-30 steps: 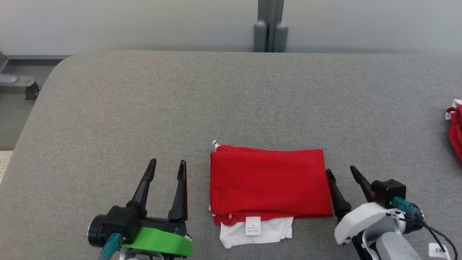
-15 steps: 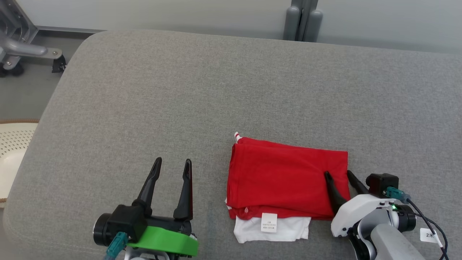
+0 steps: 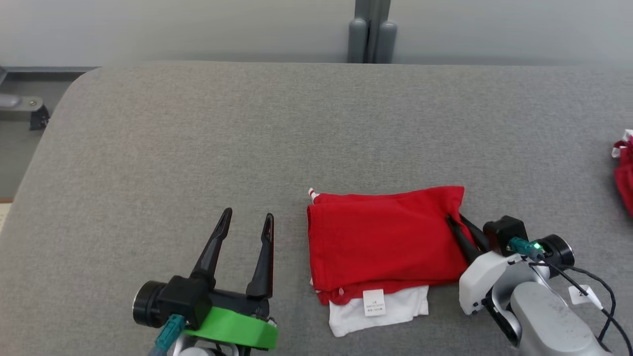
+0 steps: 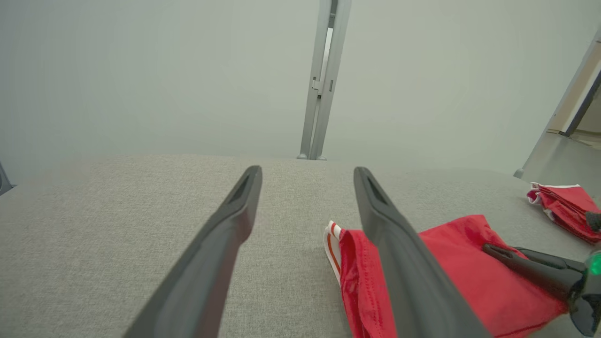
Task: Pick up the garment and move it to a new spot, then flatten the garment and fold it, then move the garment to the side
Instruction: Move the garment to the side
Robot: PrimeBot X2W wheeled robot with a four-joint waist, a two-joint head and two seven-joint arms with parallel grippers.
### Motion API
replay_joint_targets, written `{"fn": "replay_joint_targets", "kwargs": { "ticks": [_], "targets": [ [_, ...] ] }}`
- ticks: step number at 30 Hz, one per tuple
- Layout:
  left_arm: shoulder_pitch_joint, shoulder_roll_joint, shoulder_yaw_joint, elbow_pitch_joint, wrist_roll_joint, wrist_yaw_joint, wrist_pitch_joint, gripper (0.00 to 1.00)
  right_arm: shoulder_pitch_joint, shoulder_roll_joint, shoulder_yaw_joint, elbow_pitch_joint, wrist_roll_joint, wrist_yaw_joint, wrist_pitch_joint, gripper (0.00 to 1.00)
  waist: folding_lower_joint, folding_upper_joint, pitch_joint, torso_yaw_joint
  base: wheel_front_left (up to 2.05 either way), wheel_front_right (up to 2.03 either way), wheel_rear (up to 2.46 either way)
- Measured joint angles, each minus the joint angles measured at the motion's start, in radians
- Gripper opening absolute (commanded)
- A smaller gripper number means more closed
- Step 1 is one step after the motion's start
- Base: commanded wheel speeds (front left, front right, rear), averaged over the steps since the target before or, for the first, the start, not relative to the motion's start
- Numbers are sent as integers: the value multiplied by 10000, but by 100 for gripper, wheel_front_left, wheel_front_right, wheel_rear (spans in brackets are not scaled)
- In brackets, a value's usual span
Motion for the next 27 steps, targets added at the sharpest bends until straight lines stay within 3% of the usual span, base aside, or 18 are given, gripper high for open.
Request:
{"fn": "replay_joint_targets", "kwargs": {
  "ticks": [5,11,17,23,27],
  "targets": [
    [-221,-2,-21,-146,86,-25,0,100,-697,-1022,602,-698,-56,0,-4,0,0,0,-50,-738,0,0,0],
    [-766,-6,-213,-272,382,-86,0,100,-1826,-2767,1175,-1626,316,0,265,0,0,0,87,-1808,0,0,0],
    [-1341,-15,-541,-196,533,-104,0,100,-2809,-4165,1221,-1638,949,0,343,0,0,0,599,-2672,0,0,0],
    [-1918,-17,-681,52,849,-232,2,100,-3790,-4830,1051,-591,1390,0,211,0,0,0,1535,-3154,0,0,0],
    [-2187,-17,-696,119,1007,-270,0,100,-4332,-4926,903,307,1565,0,90,0,0,0,2135,-3303,0,0,0]
  ]
}}
